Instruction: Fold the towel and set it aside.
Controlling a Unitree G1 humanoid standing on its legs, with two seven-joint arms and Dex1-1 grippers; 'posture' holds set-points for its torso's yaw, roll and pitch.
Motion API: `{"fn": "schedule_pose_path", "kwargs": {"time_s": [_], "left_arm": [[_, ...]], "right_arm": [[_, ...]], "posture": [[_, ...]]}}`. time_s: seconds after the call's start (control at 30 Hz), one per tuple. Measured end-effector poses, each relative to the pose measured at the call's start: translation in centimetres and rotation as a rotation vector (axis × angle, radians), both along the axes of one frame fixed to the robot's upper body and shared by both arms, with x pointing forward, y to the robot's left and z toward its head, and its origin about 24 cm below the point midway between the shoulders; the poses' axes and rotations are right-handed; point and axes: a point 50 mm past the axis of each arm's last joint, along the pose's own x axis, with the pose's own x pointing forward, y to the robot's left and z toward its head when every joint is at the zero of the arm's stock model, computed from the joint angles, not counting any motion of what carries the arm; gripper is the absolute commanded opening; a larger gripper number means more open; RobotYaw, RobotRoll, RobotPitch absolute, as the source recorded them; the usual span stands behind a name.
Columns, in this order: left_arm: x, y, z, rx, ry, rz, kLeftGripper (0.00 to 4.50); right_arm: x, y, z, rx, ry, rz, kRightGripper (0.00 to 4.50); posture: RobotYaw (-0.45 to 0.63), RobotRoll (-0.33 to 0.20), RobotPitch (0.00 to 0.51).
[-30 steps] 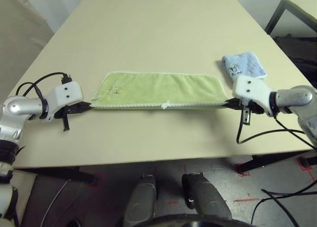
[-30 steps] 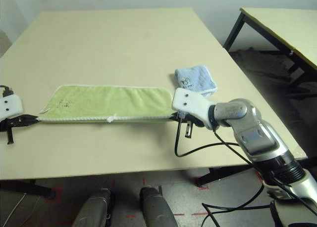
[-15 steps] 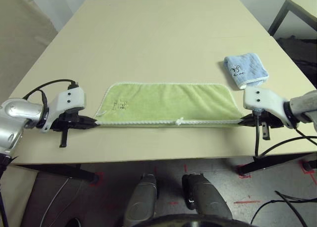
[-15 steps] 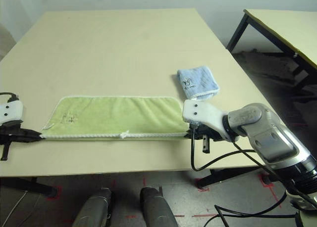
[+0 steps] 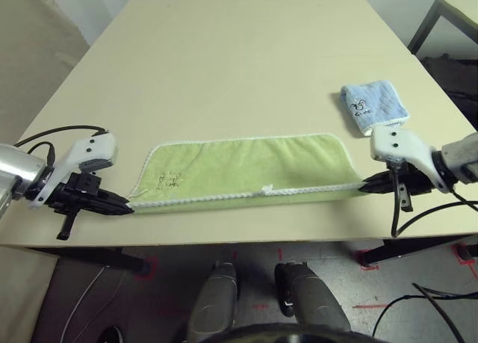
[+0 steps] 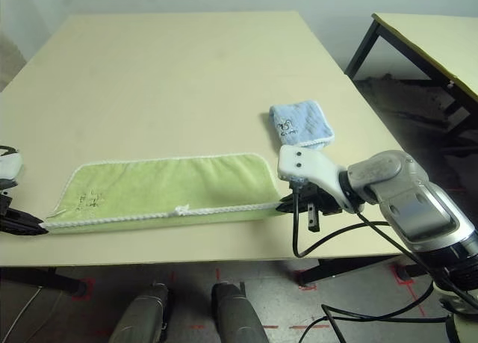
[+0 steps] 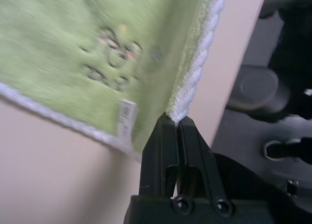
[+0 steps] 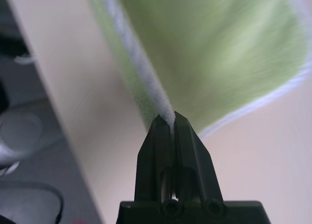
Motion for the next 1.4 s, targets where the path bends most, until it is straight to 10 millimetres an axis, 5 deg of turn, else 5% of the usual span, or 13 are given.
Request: {"fn": "schedule_pose_path", "kwargs": {"time_s": [0.57,0.9,1.4], "left_arm": [[5.7,-0.2,0.3,0.048,-0.053,-0.010,0.00],[8.1,-0.4,0.6,0.093,-0.151,-0.027,0.00],[8.3,0.0,-0.2,0.154,-0.196,-0.042,0.00]], "right_arm": [[7.2,1.4,-0.7,0.002,-0.171,-0.056,0.01],[8.4,1.1,-1.1,-0.019,-0.172,-0.090,0.01],[8.9,1.9,-1.5,-0.003,-0.209,-0.101,0.01]], "posture": [[0.03,0.000,0.133],[0.02,0.000,0.132],[0.02,0.000,0.141]]}}
